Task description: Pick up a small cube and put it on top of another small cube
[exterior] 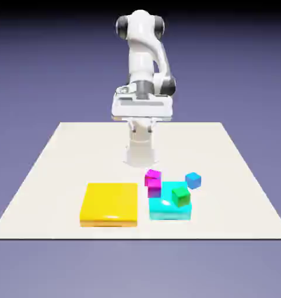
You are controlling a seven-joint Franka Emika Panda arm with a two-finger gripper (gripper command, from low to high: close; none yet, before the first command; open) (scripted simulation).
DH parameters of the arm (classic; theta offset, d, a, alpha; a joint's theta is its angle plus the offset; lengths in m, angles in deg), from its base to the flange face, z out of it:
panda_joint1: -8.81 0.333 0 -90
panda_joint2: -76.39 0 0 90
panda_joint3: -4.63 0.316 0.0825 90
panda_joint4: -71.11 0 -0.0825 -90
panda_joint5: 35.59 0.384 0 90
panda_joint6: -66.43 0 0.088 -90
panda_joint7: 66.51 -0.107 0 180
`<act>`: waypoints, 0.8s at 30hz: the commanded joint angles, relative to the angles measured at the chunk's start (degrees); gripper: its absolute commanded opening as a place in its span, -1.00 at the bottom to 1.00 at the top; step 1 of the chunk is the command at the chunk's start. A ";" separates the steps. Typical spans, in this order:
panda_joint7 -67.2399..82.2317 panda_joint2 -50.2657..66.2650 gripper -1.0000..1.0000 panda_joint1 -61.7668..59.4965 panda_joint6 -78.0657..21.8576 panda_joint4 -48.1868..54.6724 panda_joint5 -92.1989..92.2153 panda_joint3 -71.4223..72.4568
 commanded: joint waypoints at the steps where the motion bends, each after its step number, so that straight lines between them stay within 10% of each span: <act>1: -2.50 1.58 0.00 1.71 0.30 -0.77 -1.96 0.53; 17: -41.25 26.09 0.00 28.23 4.98 -12.73 -32.48 8.74; 24: -30.05 31.37 0.00 30.21 9.21 -11.44 -17.54 10.68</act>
